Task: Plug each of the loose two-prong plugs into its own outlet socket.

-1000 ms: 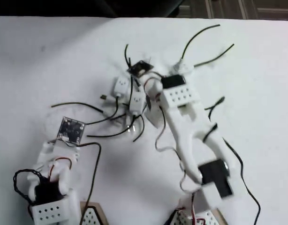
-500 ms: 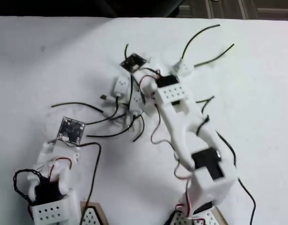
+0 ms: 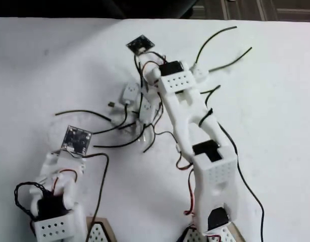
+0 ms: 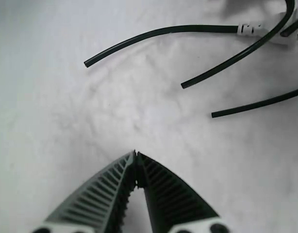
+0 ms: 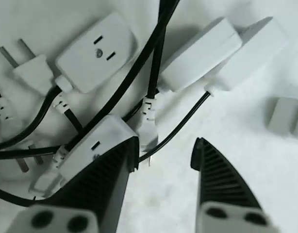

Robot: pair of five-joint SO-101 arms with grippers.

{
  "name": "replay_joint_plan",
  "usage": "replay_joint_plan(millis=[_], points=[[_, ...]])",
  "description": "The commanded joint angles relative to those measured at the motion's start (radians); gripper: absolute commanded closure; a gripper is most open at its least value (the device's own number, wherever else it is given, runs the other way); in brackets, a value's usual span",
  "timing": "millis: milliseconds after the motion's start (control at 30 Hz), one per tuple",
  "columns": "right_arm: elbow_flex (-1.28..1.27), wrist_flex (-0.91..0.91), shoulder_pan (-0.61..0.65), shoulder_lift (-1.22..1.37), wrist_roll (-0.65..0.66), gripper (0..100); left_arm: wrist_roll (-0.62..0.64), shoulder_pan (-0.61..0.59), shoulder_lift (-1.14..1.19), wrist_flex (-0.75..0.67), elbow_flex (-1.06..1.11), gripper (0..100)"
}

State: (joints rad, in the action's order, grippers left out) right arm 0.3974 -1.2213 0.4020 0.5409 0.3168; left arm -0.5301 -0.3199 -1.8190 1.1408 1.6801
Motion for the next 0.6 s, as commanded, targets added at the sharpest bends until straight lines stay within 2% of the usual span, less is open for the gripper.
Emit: replay_joint_plan(millis=[0, 333, 567], points=[[0.081, 0.022, -0.005, 0.042, -0.038, 82.1, -0.012, -0.002, -0.007, -0.020, -0.006, 98], [0.229, 0.019, 0.038, 0.196, -0.129, 82.1, -0.012, -0.002, -0.007, -0.020, -0.006, 98], [0.261, 0.016, 0.053, 0.291, -0.135, 82.2, -0.012, -0.002, -0.007, -0.020, -0.006, 98]])
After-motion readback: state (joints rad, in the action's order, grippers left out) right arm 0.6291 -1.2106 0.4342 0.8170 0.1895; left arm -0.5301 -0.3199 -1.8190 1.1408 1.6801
